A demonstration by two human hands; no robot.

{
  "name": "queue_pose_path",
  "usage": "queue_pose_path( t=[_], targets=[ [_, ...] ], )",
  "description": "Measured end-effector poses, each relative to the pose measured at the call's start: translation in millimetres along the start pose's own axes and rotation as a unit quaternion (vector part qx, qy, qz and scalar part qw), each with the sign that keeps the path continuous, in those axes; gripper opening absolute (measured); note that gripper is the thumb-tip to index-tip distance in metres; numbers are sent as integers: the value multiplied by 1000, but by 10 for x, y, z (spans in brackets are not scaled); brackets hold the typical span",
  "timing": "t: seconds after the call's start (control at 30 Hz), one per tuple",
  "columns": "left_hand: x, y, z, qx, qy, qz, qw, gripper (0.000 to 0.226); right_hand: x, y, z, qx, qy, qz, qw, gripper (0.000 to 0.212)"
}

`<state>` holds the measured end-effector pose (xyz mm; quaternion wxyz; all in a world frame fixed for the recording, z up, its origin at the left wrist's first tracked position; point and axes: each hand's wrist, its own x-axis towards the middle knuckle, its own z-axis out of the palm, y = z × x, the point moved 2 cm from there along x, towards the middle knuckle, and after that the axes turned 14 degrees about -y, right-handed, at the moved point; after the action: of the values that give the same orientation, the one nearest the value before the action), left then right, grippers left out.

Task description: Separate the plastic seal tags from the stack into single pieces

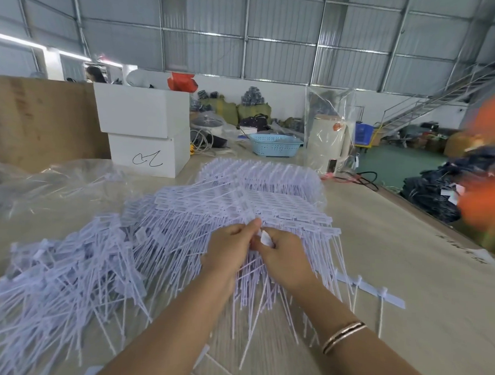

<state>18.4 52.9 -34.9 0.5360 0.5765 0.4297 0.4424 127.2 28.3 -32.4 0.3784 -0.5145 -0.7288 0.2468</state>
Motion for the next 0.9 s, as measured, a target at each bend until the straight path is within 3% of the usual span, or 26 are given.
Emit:
queue_pose_path(
  t=[0.13,0.4,0.5,0.57,0.67,0.77,0.9],
  targets=[
    [41,-43,8,-19,43,-23,999,35,-6,-7,30,-149,30,4,988,19],
    [29,-65,48,-38,67,-13,997,37,-67,-108,16,-274,45,-4,961,18],
    [36,-83,-5,-75,89,-24,993,37,-118,-199,93,-356,60,-78,929,14],
    [35,-60,-28,-58,79,-22,995,36,-123,-185,99,-290,76,-80,951,15],
    [-1,-10,-17,43,63,-10,997,39,-52,25,-80,-131,72,6,989,27],
    [-35,-17,-18,142,77,3,987,34,-20,134,-226,-14,110,47,993,33],
    [-71,-27,-25,185,61,16,981,6,66,123,-129,22,100,62,993,36]
  ],
)
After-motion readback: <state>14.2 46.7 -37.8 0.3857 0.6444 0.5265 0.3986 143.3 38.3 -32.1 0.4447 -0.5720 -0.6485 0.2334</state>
